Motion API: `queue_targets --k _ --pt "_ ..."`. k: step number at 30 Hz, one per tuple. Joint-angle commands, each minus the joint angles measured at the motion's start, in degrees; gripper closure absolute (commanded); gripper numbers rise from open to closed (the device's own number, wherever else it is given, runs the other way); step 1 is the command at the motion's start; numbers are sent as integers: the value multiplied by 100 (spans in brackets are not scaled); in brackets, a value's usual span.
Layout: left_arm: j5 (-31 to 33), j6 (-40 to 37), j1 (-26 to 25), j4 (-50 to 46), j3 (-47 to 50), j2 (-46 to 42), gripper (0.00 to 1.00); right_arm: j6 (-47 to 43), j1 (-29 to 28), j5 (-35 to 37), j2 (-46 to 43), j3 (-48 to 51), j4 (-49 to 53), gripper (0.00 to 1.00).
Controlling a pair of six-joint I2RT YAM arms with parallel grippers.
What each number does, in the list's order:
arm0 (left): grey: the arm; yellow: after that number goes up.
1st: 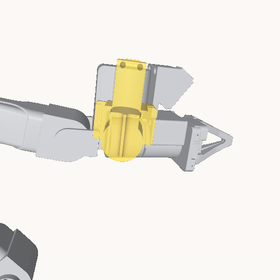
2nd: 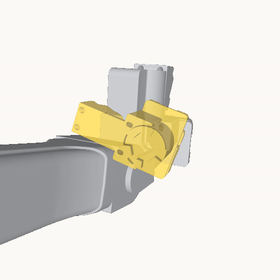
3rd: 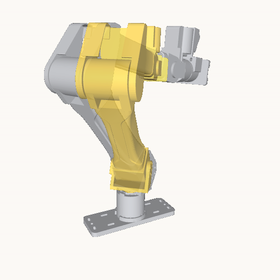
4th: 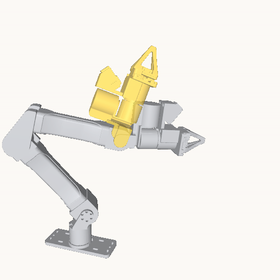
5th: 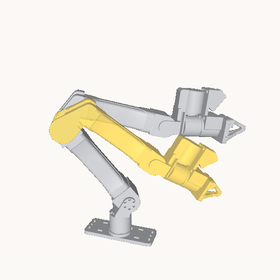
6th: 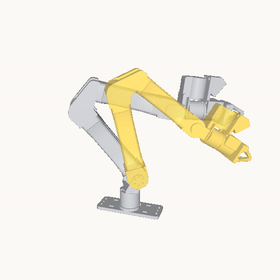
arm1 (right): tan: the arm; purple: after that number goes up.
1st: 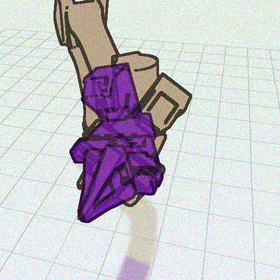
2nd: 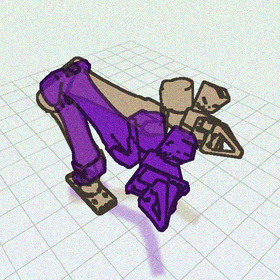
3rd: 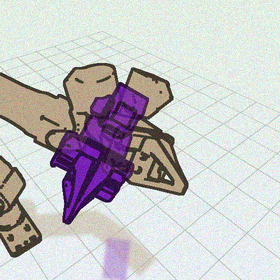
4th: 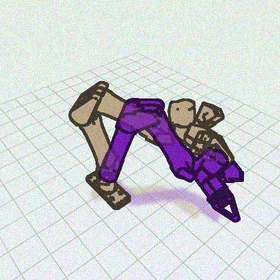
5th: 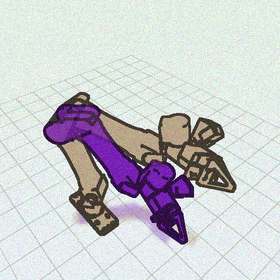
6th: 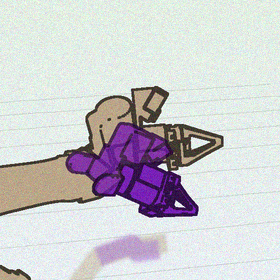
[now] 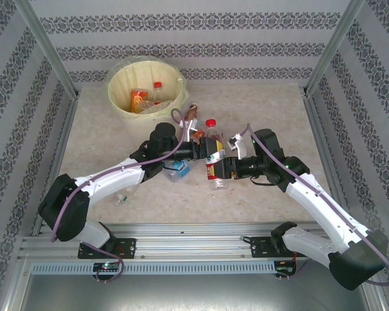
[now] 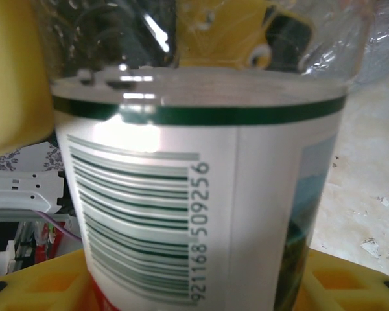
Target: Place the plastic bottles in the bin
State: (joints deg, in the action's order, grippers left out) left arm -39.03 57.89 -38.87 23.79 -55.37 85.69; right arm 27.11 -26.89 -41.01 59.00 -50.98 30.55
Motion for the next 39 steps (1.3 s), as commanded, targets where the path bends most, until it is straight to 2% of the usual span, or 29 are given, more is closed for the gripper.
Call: queue_targets --k 1,8,18,26,30,39 --pt "-107 202 55 468 -98 27 29 -38 -87 155 8 -61 -59 43" --pt "-115 171 55 382 -140 -108 37 50 -138 343 -37 -110 4 35" --pt "92 -538 153 -1195 -950 -460 38 302 -158 523 -602 -354 66 2" --pt "162 -1340 550 -2803 -2206 -479 38 525 -158 770 -964 -906 66 2" --pt "260 -1877 826 -3728 -3037 -399 38 636 -158 1263 -1021 -1212 125 2" --pt "985 -3005 1472 -5586 -5087 89 38 757 -158 1462 -972 -1631 -334 2"
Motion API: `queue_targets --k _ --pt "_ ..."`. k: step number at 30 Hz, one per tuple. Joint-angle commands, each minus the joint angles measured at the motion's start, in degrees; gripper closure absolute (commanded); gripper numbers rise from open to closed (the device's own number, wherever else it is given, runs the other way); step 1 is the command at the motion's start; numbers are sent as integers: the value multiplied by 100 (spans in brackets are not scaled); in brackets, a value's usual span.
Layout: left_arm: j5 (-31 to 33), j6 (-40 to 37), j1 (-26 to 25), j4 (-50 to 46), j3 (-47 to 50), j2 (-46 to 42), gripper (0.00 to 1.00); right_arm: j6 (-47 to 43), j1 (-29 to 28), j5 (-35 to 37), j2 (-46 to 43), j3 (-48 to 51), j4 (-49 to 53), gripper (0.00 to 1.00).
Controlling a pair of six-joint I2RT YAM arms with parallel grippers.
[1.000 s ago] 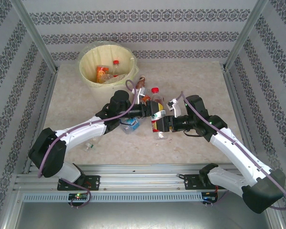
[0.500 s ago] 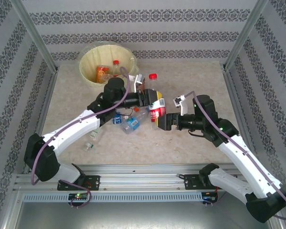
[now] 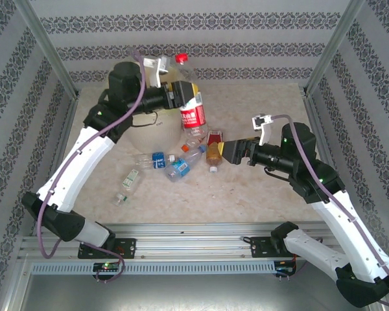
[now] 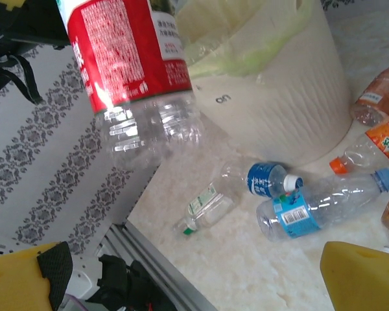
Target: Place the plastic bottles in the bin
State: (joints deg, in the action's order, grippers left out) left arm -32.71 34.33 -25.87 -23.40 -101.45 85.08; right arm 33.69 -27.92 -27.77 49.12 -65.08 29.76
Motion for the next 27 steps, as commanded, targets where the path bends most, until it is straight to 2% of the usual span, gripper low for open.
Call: queue_targets --k 1,5,14,23,27 --pt "408 -729 253 -951 -659 213 38 104 -56 108 48 -266 -277 2" --pt "619 -857 569 -1025 -1153 429 38 206 -69 17 133 -445 -286 2" --pt "1737 -1561 1135 -1562 -2003 1041 37 225 -191 420 10 -534 -199 2" --pt "2175 -2076 1536 -2468 -2791 1953 34 191 -220 578 18 -453 -93 2" --pt "2142 -2088 1583 -2763 -2821 2229 34 196 -224 627 23 -392 -25 2"
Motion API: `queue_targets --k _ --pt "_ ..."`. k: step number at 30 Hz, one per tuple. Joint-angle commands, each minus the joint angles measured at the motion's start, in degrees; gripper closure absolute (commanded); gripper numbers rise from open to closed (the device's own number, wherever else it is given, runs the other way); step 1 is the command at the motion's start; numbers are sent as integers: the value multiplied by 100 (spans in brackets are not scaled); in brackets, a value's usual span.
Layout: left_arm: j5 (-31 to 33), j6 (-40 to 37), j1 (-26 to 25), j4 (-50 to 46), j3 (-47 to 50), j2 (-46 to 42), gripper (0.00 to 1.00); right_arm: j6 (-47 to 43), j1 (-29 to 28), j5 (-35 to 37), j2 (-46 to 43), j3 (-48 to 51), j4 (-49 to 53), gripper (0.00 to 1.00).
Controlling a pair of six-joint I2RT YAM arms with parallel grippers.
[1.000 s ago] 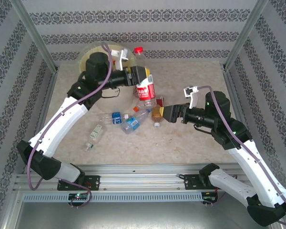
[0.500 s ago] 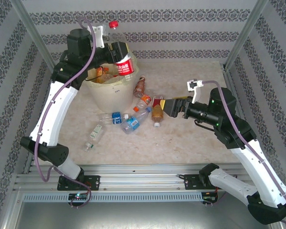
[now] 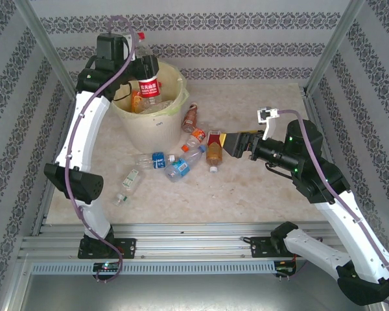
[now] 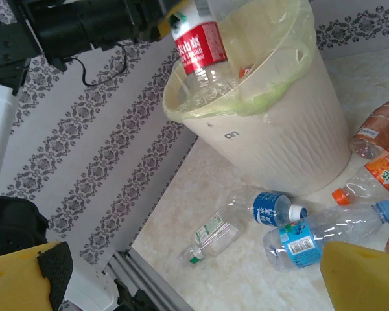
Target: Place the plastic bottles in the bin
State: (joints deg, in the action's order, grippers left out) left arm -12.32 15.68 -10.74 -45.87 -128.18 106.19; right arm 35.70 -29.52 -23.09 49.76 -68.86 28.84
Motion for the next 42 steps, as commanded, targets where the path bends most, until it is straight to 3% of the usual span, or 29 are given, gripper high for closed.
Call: queue_targets --k 1,9,19,24,34,42 --pt "96 -218 68 -565 -115 173 34 -10 -63 171 -28 -7 90 2" --pt "111 -240 78 -454 643 286 34 77 -79 295 113 24 372 2" --pt "87 -110 81 -536 645 205 7 120 -85 411 53 155 437 2" --pt "-53 -28 83 -607 400 13 4 139 -89 452 -16 206 456 2" --pt "-384 -332 81 -768 917 -1075 0 107 -89 491 -142 225 565 2" --pt "-933 -396 56 -448 2933 -2722 0 -4 -89 283 -115 187 654 2"
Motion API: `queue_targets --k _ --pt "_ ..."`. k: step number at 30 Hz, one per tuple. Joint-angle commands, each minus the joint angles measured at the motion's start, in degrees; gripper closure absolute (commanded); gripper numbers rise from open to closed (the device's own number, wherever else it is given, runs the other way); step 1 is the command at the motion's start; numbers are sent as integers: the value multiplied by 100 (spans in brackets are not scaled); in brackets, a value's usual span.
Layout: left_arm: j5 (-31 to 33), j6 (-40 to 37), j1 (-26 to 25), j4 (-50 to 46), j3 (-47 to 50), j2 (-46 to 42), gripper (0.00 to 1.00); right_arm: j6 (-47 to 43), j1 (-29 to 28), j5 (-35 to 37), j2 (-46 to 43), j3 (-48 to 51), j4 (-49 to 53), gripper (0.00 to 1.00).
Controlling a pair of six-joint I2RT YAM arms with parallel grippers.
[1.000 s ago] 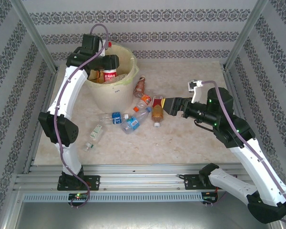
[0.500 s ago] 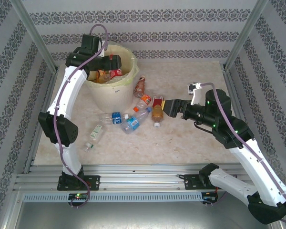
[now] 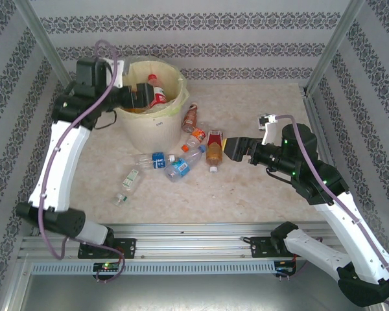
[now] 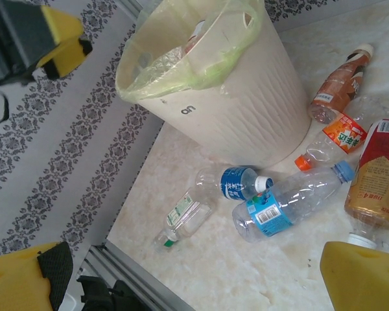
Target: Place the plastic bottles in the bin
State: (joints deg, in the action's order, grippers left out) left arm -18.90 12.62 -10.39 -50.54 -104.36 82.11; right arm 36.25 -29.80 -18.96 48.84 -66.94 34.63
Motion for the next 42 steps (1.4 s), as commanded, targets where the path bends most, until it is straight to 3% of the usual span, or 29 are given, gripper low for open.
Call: queue_targets --k 1,9,16,27,42 --pt "-312 -61 9 66 911 -555 0 -78 -59 -155 -26 3 85 2" --pt "-160 245 -300 -37 2923 -1981 0 -131 -61 -183 -41 79 193 2" --pt "341 905 -359 -277 4097 -2359 1 -89 -61 -200 -41 214 134 2" --pt "1344 969 -360 -254 5083 -1650 0 -204 -62 -145 -45 225 237 2" --pt "1851 759 -355 34 5341 -282 0 -229 -61 10 -144 381 275 2"
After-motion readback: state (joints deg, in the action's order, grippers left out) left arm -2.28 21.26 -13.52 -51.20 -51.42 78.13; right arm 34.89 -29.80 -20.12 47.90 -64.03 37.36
